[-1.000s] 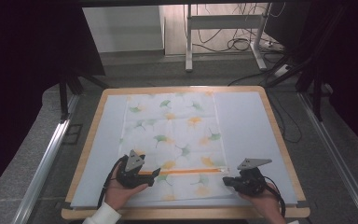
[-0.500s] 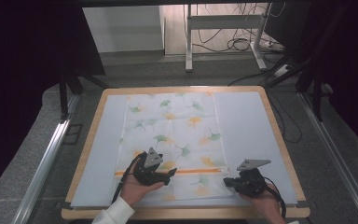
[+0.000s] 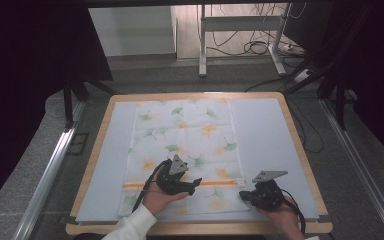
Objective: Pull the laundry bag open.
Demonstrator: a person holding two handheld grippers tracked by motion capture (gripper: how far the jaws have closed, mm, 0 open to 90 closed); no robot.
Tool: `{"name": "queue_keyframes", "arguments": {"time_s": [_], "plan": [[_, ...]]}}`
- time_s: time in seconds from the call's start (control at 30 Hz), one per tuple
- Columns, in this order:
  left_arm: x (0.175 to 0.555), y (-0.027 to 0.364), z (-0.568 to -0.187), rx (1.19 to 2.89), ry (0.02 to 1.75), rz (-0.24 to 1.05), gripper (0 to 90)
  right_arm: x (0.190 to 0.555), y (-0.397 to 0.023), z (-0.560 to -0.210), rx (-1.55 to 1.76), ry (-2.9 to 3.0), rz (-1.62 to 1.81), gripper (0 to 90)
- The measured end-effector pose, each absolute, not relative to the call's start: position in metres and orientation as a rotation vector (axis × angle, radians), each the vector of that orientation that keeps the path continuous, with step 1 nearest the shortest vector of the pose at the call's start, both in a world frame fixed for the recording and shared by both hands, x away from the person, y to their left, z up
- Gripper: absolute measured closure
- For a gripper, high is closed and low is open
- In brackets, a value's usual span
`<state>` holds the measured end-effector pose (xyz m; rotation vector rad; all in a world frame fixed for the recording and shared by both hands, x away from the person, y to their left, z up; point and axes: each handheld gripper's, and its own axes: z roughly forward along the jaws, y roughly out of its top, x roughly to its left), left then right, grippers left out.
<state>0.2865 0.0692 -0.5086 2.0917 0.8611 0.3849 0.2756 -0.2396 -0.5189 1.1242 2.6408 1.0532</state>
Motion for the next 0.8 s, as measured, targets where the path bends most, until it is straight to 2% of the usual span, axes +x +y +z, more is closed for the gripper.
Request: {"name": "queue_keyframes", "arguments": {"time_s": [0.8], "plan": [[0.303,0.014,-0.510,2.173,0.731,0.342,34.9,0.275,-0.239,-0.519,1.108,2.643,1.050,89.0]]}}
